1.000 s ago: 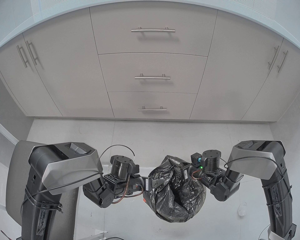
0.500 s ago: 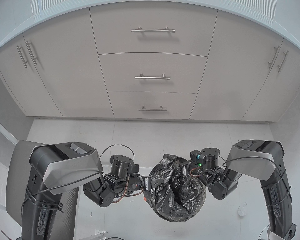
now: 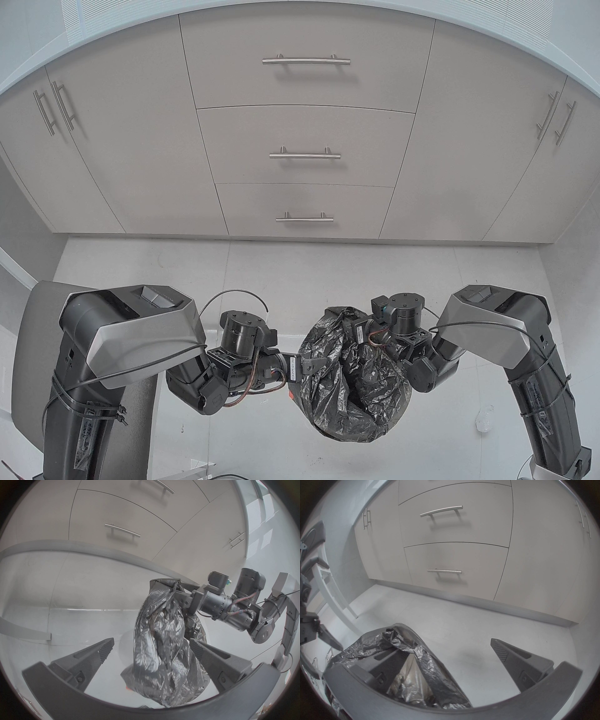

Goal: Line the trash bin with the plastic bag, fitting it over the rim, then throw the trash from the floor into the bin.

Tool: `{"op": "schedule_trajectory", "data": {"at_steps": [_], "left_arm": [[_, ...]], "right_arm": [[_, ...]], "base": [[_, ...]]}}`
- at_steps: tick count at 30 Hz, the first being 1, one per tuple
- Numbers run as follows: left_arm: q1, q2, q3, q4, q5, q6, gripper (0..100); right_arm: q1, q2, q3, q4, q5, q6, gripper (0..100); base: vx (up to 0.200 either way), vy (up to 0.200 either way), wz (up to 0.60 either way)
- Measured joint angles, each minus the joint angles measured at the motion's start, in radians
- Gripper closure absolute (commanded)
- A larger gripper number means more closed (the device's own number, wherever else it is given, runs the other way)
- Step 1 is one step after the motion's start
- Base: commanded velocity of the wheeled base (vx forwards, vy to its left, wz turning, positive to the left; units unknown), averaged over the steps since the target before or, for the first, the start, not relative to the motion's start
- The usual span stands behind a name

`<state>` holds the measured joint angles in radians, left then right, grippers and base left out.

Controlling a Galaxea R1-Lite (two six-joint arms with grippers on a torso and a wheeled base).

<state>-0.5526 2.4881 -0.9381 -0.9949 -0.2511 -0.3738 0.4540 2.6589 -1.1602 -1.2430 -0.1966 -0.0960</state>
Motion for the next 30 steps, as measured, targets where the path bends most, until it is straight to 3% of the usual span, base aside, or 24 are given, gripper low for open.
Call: {"op": "schedule_trajectory", "data": {"at_steps": [11,20,30], "left_arm": [[-0.001,0.0,0.001,0.0,0.0,0.002,0],[-0.001,0.0,0.002,0.001,0.0,0.003,0],[-0.001,0.001,0.003,0.001,-0.001,0.003,0]], "right_arm": [[-0.005,0.054,-0.097,0.079,-0.028,-0.001,0],[-0.005,0.039,-0.106,0.203,-0.017,-0.003,0],[-0.006,-0.046,-0.047,0.225,0.001,-0.001,0]], "base": [[0.0,0.0,0.0],[0.0,0.0,0.0],[0.0,0.0,0.0]]}}
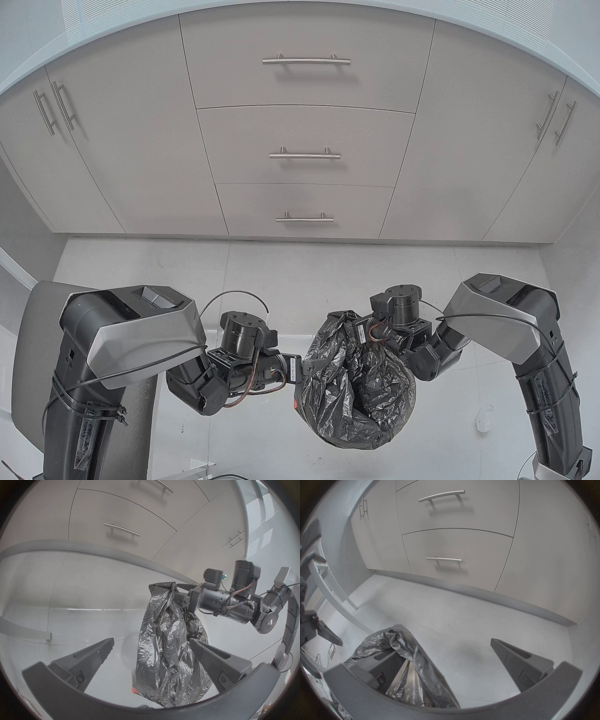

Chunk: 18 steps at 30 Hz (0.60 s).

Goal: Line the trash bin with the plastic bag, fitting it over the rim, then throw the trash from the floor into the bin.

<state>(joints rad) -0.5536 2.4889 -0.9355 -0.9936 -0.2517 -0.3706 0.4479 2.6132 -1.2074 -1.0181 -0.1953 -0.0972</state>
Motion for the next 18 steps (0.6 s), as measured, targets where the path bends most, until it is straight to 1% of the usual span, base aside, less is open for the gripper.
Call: {"op": "schedule_trajectory", "data": {"at_steps": [5,12,15,18], "left_arm": [[0.0,0.0,0.0,0.0,0.0,0.0,0],[0.0,0.001,0.0,0.0,0.0,0.0,0],[0.0,0.001,0.0,0.0,0.0,0.0,0],[0.0,0.001,0.0,0.0,0.0,0.0,0]], "right_arm": [[0.005,-0.055,0.047,0.019,0.019,-0.001,0],[0.007,-0.142,0.118,0.113,0.069,-0.004,0],[0.007,-0.166,0.134,0.143,0.076,-0.011,0],[0.003,-0.179,0.145,0.138,0.08,-0.014,0]], "base": [[0.0,0.0,0.0],[0.0,0.0,0.0],[0.0,0.0,0.0],[0.0,0.0,0.0]]}}
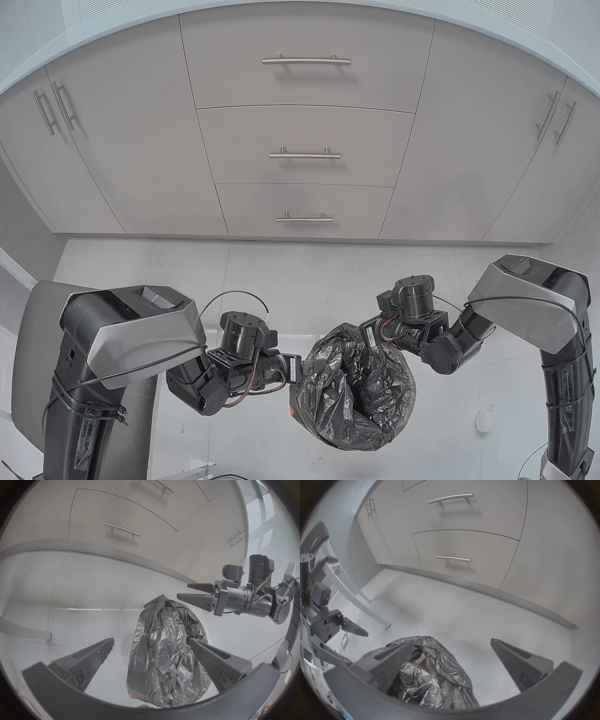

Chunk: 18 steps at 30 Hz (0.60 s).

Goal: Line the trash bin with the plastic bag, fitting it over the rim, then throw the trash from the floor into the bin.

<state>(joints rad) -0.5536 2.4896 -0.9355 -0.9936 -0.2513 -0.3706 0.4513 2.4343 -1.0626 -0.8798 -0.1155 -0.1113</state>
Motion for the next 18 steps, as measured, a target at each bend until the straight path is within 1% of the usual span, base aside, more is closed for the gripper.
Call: {"op": "schedule_trajectory", "data": {"at_steps": [5,9,16,18], "left_arm": [[0.0,0.0,0.0,0.0,0.0,-0.001,0],[0.0,0.0,-0.002,0.002,0.0,-0.001,0],[-0.002,0.005,-0.007,0.011,0.002,0.005,0],[-0.004,0.008,-0.008,0.011,0.003,0.007,0]], "right_arm": [[-0.005,-0.019,0.036,-0.05,0.0,0.02,0],[-0.013,-0.029,0.095,-0.136,0.005,0.076,0],[-0.035,0.011,0.124,-0.154,0.028,0.102,0],[-0.037,0.026,0.127,-0.18,0.034,0.112,0]], "base": [[0.0,0.0,0.0],[0.0,0.0,0.0],[0.0,0.0,0.0],[0.0,0.0,0.0]]}}
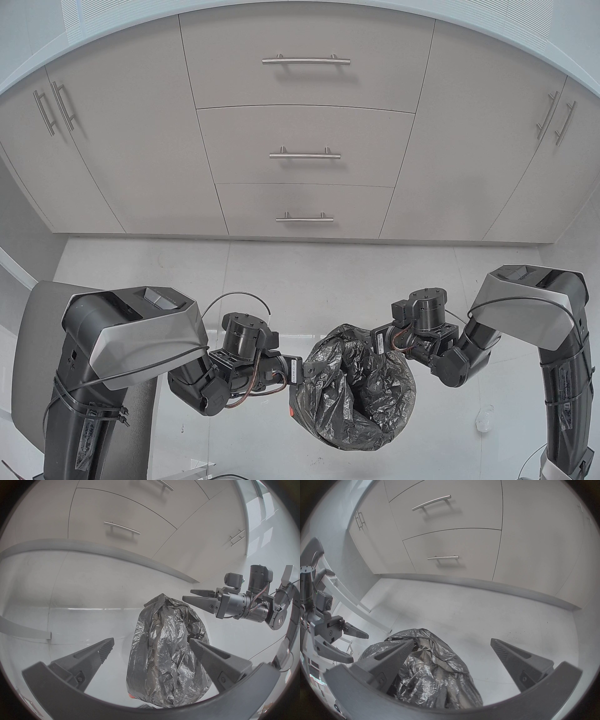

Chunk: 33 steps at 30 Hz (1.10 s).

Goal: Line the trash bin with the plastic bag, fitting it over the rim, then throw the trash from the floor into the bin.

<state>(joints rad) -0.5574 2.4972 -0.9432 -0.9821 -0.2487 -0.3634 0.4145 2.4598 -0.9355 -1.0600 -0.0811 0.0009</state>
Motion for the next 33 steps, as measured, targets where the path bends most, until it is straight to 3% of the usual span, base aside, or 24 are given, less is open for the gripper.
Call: {"op": "schedule_trajectory", "data": {"at_steps": [19,23,33], "left_arm": [[-0.029,0.039,-0.044,0.043,0.073,0.096,0],[-0.034,0.051,-0.067,0.065,0.12,0.104,0],[-0.039,0.064,-0.165,0.313,0.211,0.103,0]], "right_arm": [[-0.014,0.041,0.016,-0.062,0.005,0.007,0],[-0.015,0.042,0.015,-0.062,0.005,0.007,0],[-0.015,0.045,0.015,-0.087,0.004,0.007,0]], "base": [[0.0,0.0,0.0],[0.0,0.0,0.0],[0.0,0.0,0.0]]}}
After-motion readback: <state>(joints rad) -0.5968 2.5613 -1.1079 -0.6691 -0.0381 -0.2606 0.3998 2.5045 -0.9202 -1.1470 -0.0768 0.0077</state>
